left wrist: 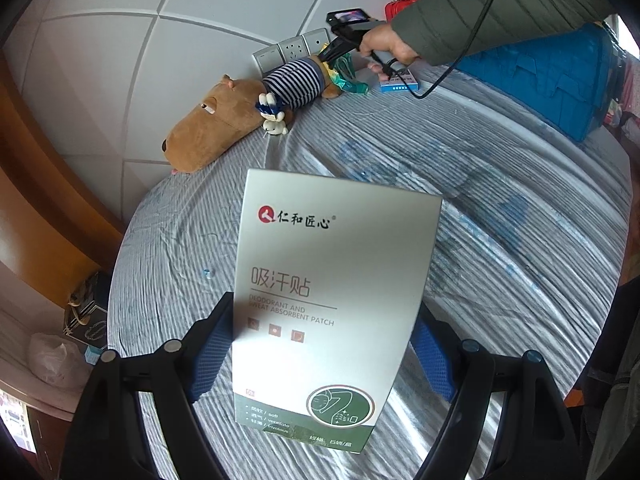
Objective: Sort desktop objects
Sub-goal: 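Grasp the green-yellow wipes pack with the right tool while the left tool holds the patch box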
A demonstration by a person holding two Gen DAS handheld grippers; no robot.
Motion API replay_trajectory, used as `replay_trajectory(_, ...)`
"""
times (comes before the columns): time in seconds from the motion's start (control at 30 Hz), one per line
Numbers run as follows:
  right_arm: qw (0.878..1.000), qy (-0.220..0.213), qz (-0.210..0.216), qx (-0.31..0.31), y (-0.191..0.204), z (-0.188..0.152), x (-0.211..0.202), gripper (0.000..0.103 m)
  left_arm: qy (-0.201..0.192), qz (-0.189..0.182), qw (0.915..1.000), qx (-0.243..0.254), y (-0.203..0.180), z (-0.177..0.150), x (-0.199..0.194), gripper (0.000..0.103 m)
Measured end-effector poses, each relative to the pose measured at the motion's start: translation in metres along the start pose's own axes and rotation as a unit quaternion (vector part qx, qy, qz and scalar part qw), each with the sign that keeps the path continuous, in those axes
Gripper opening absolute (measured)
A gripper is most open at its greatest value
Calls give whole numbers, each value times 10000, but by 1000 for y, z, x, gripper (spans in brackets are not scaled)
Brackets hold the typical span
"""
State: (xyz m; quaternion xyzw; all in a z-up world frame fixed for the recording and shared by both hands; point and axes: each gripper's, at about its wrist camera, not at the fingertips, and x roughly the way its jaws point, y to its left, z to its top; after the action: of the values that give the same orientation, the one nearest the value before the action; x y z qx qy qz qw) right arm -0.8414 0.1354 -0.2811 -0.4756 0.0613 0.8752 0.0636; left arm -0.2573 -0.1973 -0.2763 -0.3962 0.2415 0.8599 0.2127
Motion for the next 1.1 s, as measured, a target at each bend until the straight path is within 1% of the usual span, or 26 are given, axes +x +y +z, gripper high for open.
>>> replay_trajectory(0.03,10000,23,11,-96,18,-16,0,102,16,17,10000,-10,0,-2,-2,82)
replay_trajectory(0.07,9999,50,-62,-145,28,-15,7,102,36,37,10000,-22,1,-5,-3,82)
replay_trajectory(0.1,9998,89,-115,-161,27,-24,20,100,55,57,10000,-35,1,-8,-5,82)
replay_trajectory(0.17,9991,228,-314,-193,21,-31,48,72,79,87,9999,-74,3,-13,-8,82)
replay_trajectory(0.2,9988,326,-320,-189,21,-29,56,42,84,98,9999,-100,4,-15,-9,82)
replay_trajectory(0.23,9980,403,-447,-206,21,-29,61,35,88,108,9998,-127,5,-17,-10,82)
replay_trajectory(0.3,9973,440,-483,-338,25,-31,63,33,97,129,9997,-180,8,-20,-13,82)
replay_trajectory(0.33,9967,460,-492,-452,27,-32,63,27,101,140,9996,-206,9,-22,-14,82)
replay_trajectory(0.4,9964,382,-483,-589,30,-34,59,21,110,161,9995,-259,11,-26,-16,82)
replay_trajectory(0.47,9958,296,-446,-739,35,-32,56,20,64,160,9995,-261,11,-23,-18,82)
replay_trajectory(0.5,9951,207,-408,-872,39,-35,48,19,37,163,9996,-249,11,-22,-19,82)
replay_trajectory(0.6,9936,115,-278,-1092,48,-40,28,19,-72,172,9996,-216,11,-15,-24,82)
replay_trajectory(0.67,9939,104,-135,-1086,41,-42,20,19,-150,174,9995,-213,11,-10,-29,82)
replay_trajectory(0.8,9932,72,87,-1157,41,-55,-22,19,-334,177,9991,-206,14,-2,-40,82)
replay_trajectory(0.87,9926,49,237,-1191,35,-64,-48,19,-484,171,9983,-262,16,4,-50,82)
replay_trajectory(0.9,9923,35,279,-1203,54,-66,-85,19,-552,168,9979,-293,17,8,-54,82)
replay_trajectory(1.03,9905,-26,588,-1247,37,-95,-159,19,-822,159,9956,-414,20,21,-72,82)
replay_trajectory(1.1,9895,-50,731,-1242,30,-120,-195,19,-954,211,9945,-381,16,31,-81,82)
